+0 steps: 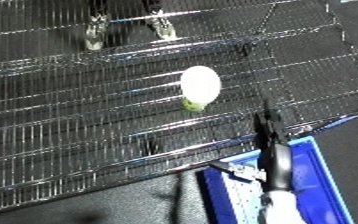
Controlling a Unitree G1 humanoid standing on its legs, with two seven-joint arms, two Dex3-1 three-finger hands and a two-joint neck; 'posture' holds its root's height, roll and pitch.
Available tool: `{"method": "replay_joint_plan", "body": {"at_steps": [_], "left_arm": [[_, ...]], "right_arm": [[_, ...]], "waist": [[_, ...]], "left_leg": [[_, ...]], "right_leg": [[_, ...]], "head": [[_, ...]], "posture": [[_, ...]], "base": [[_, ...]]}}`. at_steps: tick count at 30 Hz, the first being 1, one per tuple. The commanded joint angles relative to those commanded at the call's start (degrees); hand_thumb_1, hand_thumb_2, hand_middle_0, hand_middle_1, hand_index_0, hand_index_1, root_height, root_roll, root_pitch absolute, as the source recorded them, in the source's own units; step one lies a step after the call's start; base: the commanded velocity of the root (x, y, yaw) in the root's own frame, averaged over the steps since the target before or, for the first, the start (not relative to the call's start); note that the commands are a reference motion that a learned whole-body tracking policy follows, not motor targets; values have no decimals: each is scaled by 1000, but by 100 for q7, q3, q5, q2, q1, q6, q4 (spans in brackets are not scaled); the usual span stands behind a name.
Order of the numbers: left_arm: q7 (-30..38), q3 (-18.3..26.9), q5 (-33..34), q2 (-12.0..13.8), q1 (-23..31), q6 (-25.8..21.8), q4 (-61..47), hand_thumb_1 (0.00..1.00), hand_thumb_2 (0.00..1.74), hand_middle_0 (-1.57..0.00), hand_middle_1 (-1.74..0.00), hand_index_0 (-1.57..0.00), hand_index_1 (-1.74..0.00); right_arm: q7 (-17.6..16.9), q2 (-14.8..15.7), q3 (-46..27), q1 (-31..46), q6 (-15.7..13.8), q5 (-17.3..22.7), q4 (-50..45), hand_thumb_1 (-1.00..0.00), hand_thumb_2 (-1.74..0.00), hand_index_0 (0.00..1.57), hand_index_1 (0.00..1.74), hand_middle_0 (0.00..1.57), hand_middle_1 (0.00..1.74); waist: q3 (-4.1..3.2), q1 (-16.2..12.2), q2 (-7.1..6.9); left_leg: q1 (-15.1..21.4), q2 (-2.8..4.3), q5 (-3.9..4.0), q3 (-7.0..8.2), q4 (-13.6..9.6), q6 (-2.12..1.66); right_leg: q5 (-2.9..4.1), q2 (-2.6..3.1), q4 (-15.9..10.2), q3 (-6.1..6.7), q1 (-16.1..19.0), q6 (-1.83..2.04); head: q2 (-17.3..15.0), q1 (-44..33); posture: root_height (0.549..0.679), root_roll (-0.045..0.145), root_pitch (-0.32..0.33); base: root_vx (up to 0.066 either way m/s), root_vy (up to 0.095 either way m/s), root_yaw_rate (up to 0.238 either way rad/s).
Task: Pick up the object and place it into the box
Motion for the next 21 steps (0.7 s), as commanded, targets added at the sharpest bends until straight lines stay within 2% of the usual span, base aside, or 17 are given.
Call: {"method": "replay_joint_plan", "body": {"at_steps": [5,10,17,21], "left_arm": [[-7,42,-540,-116,10,143,-22,1000,1740,-1570,-1740,-1570,-1740],[19,49,-891,-55,-5,126,-72,1000,1740,-1570,-1740,-1570,-1740],[15,-52,-720,57,-146,171,-230,1000,1740,-1570,-1740,-1570,-1740],[48,-135,-593,135,-229,186,-340,1000,1740,-1570,-1740,-1570,-1740]], "right_arm": [[1,-121,6,-338,22,79,230,0,0,0,0,0,0],[-23,-227,37,-682,-21,265,426,0,0,0,0,0,0],[-76,-368,169,-1108,-76,323,689,0,0,0,0,0,0],[-109,-458,257,-1359,-107,325,864,0,0,0,0,0,0]], "waist": [[0,65,59],[0,131,141],[0,207,264],[0,254,316]], "left_leg": [[-164,-23,0,10,46,8],[-325,-70,5,12,60,28],[-541,-147,-15,51,125,65],[-665,-175,-15,51,153,81]], "right_leg": [[-26,-9,99,-14,-180,-15],[-55,-13,200,-30,-368,-25],[-118,-45,400,-31,-626,-36],[-130,-63,469,-51,-768,-34]], "head": [[279,179],[586,314],[953,585],[1100,731]], "posture": [[631,61,116],[628,60,136],[625,57,158],[623,57,172]], "base": [[9,-22,33],[1,-26,46],[-3,-22,60],[-1,-19,30]]}}
